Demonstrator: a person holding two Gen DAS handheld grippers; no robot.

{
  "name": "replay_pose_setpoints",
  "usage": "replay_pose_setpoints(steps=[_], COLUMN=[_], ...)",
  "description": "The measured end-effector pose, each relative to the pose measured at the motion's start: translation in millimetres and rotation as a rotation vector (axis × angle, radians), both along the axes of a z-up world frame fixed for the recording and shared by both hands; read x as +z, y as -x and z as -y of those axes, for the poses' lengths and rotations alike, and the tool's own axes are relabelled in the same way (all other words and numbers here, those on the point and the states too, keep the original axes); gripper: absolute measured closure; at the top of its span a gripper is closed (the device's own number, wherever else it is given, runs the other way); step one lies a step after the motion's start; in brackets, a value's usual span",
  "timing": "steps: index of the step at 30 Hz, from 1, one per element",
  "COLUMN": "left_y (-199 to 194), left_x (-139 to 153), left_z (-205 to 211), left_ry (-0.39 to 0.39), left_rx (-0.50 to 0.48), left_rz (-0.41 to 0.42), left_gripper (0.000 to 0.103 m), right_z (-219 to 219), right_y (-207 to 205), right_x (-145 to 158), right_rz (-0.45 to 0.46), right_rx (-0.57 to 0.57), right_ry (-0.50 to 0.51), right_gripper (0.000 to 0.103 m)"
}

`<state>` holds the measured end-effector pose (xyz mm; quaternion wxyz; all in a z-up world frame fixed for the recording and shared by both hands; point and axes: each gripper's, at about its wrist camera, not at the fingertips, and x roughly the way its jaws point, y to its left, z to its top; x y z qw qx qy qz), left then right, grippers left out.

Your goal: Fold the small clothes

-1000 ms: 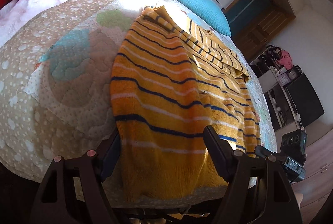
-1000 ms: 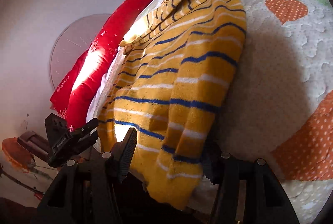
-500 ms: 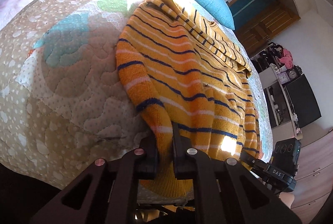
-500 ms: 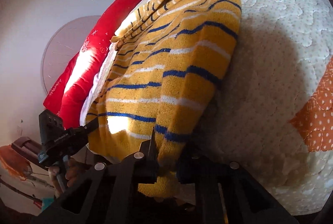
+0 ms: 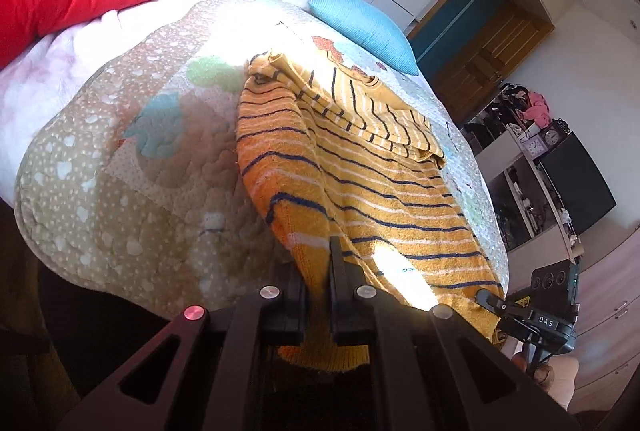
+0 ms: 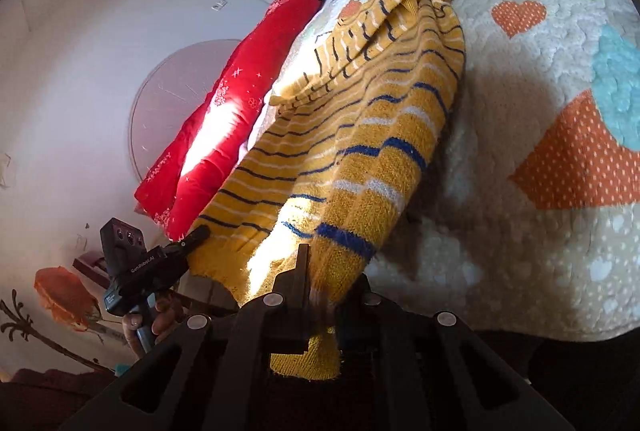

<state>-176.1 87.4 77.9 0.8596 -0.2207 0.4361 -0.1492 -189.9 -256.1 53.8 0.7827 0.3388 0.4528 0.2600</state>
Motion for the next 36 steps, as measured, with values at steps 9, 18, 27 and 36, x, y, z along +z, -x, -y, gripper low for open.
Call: replay_pose_setpoints(steps=[9, 18, 27, 36], left_y=[-34.5, -192.3, -316.3, -374.3], left_x=[4.5, 43.7, 0.4, -46.9], left_z=[-4.6, 26.1, 29.8, 4.4], left_ry=[0.021, -0.012, 0.023, 0.335], left_rx=[0.023, 0.056, 0.092, 0.163], left_rz=[0.010, 0.067, -0.089, -0.206], left_gripper=[0.096, 0.095, 0.095, 0.064], right_z=[1.1, 19.3, 34.9, 76.5], right_y=[-42.7, -191.0, -305.2, -370.3], right_x=[18.9, 81.9, 27.0, -22.5], right_rz=[0.032, 0.167, -0.021, -0.154], right_rx=[0.013, -0.088, -0.158, -0.307], right_ry=[0.017, 0.042, 0.033, -0.279], right_gripper=[0.093, 0.093, 0.090, 0.045])
